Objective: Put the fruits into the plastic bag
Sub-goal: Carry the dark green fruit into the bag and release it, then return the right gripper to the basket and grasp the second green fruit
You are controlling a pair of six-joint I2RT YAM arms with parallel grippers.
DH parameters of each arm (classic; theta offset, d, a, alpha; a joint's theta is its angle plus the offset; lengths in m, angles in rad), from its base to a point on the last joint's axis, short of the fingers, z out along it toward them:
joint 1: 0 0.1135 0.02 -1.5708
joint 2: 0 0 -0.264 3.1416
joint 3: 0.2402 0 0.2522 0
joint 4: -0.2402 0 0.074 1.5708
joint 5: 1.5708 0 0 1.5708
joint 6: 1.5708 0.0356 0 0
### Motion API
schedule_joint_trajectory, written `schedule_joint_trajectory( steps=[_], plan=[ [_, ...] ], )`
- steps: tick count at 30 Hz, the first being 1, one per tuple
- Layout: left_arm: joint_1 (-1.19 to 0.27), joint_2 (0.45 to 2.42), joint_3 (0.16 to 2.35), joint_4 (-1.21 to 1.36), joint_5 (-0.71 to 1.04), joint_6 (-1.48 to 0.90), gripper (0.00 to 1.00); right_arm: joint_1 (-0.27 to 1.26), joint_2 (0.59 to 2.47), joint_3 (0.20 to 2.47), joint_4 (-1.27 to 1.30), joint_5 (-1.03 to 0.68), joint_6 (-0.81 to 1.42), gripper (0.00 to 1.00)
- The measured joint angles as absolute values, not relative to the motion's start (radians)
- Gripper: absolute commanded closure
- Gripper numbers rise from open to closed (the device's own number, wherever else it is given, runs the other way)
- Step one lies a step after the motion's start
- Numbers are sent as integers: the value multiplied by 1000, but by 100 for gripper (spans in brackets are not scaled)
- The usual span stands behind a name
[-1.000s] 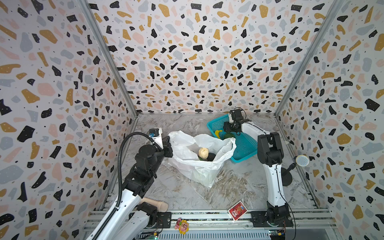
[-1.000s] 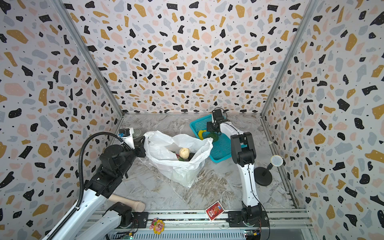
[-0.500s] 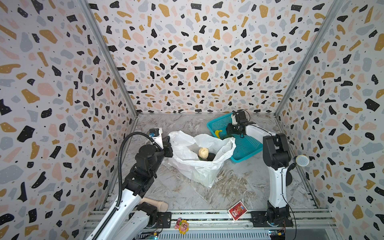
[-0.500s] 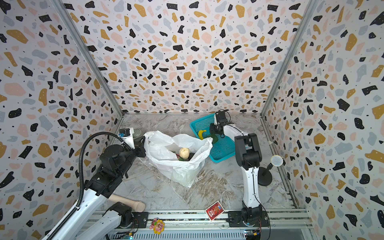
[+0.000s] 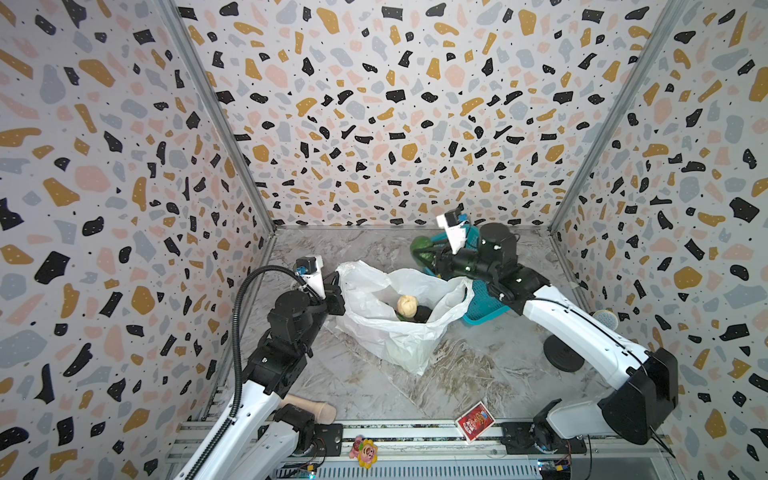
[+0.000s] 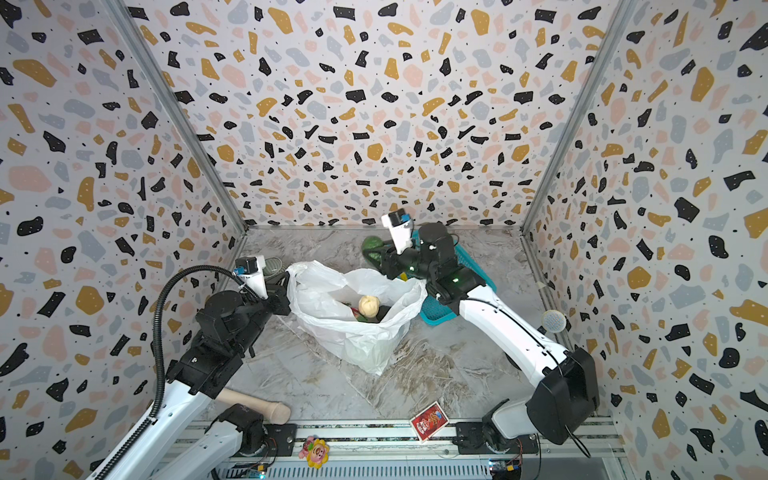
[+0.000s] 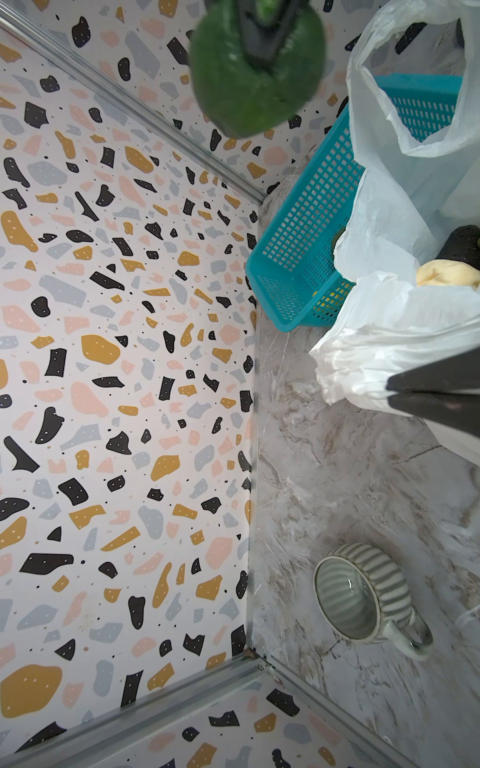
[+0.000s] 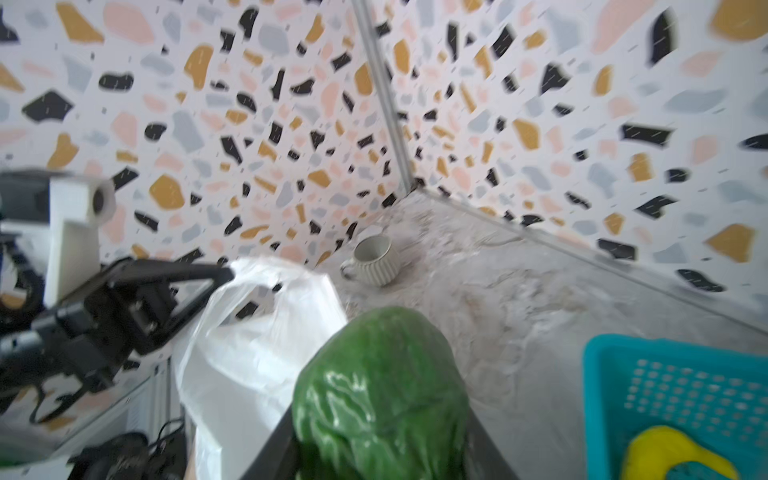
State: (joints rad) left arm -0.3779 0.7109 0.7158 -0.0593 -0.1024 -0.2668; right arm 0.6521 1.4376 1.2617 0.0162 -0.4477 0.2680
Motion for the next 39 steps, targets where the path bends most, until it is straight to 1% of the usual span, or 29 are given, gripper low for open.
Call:
schedule_joint_trajectory(
  steps=[4,6,7,9,10,13,14,17,22,27,35,37,39],
  plan=[
    [-378,711,721,-59,-95,-273,100,743,1562,1230,-67,-460,228,67],
    [-378,711,730,-65,-94,-274,100,778,1629,1232,-120,-460,204,63],
    [-378,712,736,-67,-94,-274,100,795,1663,1236,-152,-460,190,54],
    [-378,711,748,-70,-94,-274,100,829,1722,1253,-221,-460,164,35],
    [-378,711,754,-72,-94,-274,100,842,1742,1261,-247,-459,150,28],
    [-378,707,767,-83,-95,-273,100,865,1748,1263,-286,-451,147,18],
    [-378,705,768,-83,-94,-273,100,863,1737,1263,-285,-451,149,16],
    [-378,701,770,-88,-95,-273,100,814,1670,1262,-263,-458,177,14],
    [-378,701,770,-93,-94,-273,100,692,1512,1263,-173,-455,223,12],
    [-379,701,770,-95,-94,-273,100,630,1408,1263,-93,-457,252,12],
    [-379,701,770,-97,-95,-273,100,580,1410,1254,-67,-467,295,12],
    [-381,698,770,-99,-96,-273,100,542,1420,1252,-69,-450,326,13],
    [-381,691,770,-104,-100,-273,100,471,1433,1251,-72,-432,366,12]
  ],
)
